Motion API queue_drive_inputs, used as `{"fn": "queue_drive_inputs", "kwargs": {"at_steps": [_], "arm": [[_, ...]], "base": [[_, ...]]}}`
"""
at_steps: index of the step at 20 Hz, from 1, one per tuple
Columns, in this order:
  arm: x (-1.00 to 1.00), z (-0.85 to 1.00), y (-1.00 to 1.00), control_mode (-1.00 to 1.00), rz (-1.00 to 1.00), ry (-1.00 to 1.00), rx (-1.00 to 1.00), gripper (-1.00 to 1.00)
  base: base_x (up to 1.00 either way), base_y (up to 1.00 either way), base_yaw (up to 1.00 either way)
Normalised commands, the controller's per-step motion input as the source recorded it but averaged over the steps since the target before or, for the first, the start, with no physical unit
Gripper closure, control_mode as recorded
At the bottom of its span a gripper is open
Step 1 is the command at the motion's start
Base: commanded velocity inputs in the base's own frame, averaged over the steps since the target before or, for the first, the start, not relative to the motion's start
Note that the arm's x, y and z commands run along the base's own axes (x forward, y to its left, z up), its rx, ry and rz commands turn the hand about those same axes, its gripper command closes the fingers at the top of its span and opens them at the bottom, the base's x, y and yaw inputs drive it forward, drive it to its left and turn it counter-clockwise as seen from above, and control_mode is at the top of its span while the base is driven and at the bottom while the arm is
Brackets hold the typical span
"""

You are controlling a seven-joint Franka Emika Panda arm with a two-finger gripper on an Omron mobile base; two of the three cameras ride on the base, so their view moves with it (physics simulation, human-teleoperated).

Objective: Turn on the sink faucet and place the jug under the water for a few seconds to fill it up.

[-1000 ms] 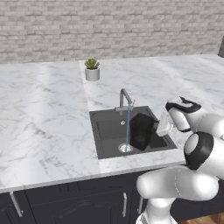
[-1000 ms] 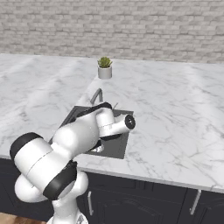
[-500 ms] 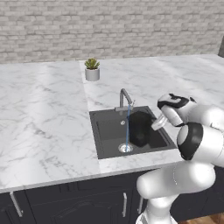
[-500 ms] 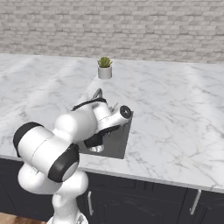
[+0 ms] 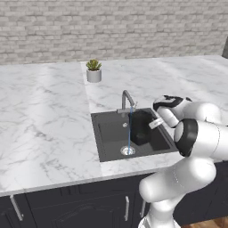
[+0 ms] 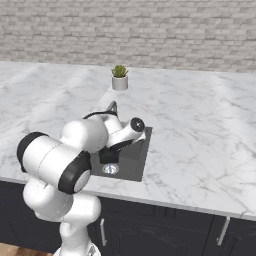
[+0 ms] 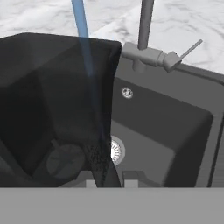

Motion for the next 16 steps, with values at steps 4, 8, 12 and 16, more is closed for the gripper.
{"fn": "queue_drive_inputs", "kwargs": {"at_steps": [4, 8, 12, 16], "arm": [[0.13, -0.31, 0.00, -1.00, -0.11, 0.00, 0.00, 1.00], [0.14, -0.33, 0.01, -1.00, -0.10, 0.00, 0.00, 1.00], [0.25, -0.21, 0.05, -1.00, -0.08, 0.00, 0.00, 1.00], [0.24, -0.18, 0.06, -1.00, -0.06, 0.00, 0.00, 1.00]], "base": [[0.00, 0.00, 0.00], [0.00, 0.00, 0.00], [0.00, 0.00, 0.00], [0.00, 0.00, 0.00]]}}
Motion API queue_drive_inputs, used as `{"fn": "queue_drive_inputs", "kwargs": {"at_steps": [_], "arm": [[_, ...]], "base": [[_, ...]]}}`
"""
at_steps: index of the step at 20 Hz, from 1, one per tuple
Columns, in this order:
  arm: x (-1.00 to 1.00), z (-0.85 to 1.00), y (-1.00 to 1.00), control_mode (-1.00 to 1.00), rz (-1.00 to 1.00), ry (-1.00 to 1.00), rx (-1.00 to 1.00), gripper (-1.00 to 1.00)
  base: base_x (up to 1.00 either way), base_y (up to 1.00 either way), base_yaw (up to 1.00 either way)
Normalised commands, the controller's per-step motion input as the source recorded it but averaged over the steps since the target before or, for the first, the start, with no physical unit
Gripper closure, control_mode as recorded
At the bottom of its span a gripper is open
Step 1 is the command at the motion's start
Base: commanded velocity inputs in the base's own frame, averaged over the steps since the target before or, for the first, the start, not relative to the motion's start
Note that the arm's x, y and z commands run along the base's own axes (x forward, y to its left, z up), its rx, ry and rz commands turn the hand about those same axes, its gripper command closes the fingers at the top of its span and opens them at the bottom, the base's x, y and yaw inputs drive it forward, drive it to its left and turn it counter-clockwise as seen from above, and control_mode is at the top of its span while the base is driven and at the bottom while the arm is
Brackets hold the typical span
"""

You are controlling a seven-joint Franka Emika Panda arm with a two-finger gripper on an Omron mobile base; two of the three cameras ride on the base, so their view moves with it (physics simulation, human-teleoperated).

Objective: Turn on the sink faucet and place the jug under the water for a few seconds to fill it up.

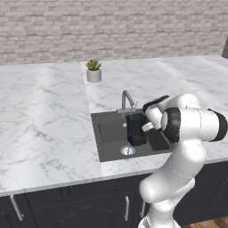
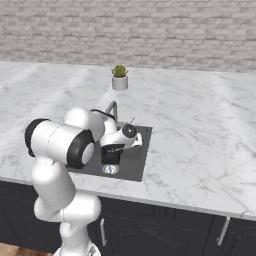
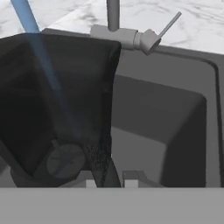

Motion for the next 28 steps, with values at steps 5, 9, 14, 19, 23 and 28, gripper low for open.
{"fn": "queue_drive_inputs", "kwargs": {"at_steps": [5, 9, 14, 19, 23, 28], "arm": [[0.22, -0.18, 0.05, -1.00, -0.05, 0.00, 0.00, 1.00], [0.24, -0.16, 0.02, -1.00, -0.04, 0.00, 0.00, 1.00], [0.23, -0.12, 0.00, -1.00, -0.05, 0.00, 0.00, 1.00], [0.11, -0.01, 0.01, -1.00, -0.04, 0.00, 0.00, 1.00], [0.03, 0.00, 0.05, -1.00, -0.03, -0.01, 0.00, 1.00], [0.04, 0.00, 0.11, -1.00, -0.01, 0.00, 0.00, 1.00]], "base": [[0.00, 0.00, 0.00], [0.00, 0.00, 0.00], [0.00, 0.00, 0.00], [0.00, 0.00, 0.00], [0.00, 0.00, 0.00], [0.00, 0.00, 0.00]]}}
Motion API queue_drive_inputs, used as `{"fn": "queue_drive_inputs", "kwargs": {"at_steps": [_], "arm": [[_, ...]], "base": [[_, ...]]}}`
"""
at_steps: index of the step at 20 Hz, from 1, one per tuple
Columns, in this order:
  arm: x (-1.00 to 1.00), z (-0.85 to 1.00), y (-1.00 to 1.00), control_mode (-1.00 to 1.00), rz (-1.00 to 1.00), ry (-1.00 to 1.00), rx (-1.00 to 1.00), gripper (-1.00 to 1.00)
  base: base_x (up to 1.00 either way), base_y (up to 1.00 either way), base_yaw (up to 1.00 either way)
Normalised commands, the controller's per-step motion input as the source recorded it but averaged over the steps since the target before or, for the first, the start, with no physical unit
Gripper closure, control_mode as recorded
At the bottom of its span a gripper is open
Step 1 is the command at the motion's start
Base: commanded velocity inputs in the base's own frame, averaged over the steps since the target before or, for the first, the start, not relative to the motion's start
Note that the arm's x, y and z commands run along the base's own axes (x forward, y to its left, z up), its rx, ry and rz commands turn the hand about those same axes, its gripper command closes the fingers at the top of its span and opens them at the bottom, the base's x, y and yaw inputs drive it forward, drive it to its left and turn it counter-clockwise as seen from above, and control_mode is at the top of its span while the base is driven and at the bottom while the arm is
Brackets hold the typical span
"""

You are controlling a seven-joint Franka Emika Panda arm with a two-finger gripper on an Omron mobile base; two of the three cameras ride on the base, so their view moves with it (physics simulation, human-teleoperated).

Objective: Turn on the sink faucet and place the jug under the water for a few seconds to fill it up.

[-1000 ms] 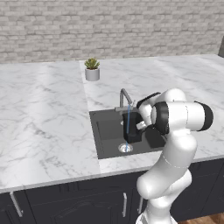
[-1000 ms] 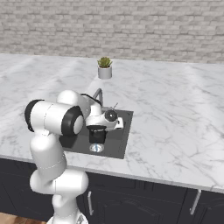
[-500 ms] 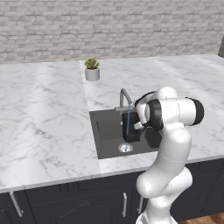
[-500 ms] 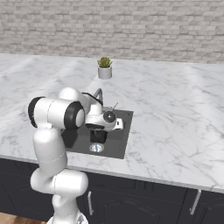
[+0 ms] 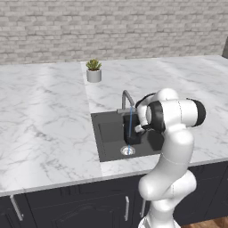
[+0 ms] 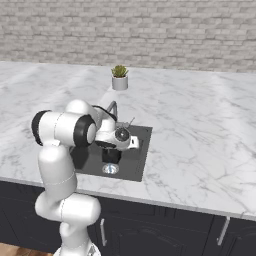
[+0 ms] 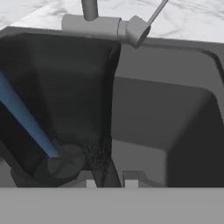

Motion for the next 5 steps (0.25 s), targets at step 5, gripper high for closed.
{"fn": "queue_drive_inputs", "kwargs": {"at_steps": [5], "arm": [[0.04, 0.00, 0.07, -1.00, -0.01, 0.00, 0.00, 1.00]], "base": [[0.00, 0.00, 0.00]]}}
